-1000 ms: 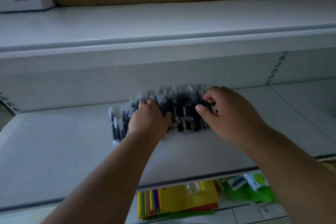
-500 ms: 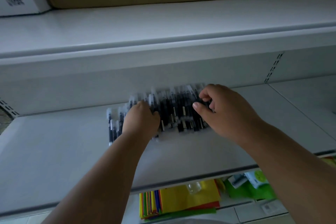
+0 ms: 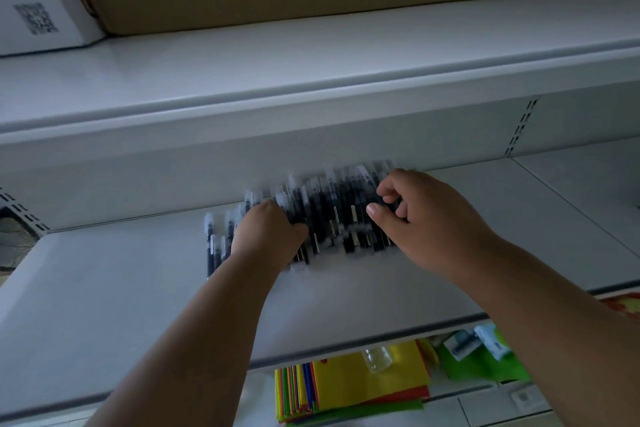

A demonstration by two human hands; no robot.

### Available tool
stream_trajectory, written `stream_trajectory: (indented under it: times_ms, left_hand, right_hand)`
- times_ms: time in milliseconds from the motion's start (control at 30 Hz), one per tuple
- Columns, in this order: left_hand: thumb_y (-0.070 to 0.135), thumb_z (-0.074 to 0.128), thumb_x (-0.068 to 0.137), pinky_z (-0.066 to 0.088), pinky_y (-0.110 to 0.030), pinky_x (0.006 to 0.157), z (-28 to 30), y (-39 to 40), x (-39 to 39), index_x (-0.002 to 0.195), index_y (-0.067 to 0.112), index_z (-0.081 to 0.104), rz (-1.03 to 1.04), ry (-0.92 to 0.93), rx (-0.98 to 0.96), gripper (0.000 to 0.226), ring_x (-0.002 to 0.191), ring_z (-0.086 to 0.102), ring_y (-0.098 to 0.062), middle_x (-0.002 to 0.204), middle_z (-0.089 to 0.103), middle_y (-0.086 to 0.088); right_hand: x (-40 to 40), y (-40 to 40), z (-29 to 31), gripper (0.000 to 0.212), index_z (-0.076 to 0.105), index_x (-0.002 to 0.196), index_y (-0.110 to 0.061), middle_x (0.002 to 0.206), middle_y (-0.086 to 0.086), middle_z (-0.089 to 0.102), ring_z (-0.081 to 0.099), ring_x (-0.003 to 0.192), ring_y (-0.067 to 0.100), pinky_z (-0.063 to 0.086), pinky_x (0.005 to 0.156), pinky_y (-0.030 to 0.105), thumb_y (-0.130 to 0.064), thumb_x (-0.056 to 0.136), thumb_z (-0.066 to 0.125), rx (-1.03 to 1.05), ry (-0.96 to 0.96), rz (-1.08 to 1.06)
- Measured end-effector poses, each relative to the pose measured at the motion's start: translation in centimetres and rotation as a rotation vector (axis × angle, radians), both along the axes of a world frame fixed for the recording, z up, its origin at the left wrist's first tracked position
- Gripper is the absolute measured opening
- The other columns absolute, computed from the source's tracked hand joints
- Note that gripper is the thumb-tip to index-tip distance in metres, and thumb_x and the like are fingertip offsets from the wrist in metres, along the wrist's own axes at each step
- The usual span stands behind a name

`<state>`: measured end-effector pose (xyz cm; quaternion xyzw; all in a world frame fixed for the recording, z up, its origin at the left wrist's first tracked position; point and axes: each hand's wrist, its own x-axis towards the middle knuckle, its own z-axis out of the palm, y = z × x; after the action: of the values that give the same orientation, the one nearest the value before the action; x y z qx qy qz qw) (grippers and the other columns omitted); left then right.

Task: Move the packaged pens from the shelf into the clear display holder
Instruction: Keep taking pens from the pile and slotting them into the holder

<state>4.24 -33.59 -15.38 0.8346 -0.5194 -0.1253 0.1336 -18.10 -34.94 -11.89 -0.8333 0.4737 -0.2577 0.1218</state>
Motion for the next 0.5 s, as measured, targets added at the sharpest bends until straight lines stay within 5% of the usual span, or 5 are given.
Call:
stream_trajectory:
  times_ms: [500]
  left_hand:
    - [0.031,0.063,0.089,0.038,-0.023,0.044,-0.09,-0.81,0.09,0.071,0.012,0.046,-0.072,-0.063,0.077,0.030,0.057,0.053,-0.013,0.067,0.056,-0.003]
  right_hand:
    - [0.41,0.01,-0.91,0.017,0.051,0.097,-0.031,0.084,-0.017,0.051,0.047,0.070,-0.005,0.038,0.065,0.025,-0.045,0.091,0.057,0.023,-0.024,0.005]
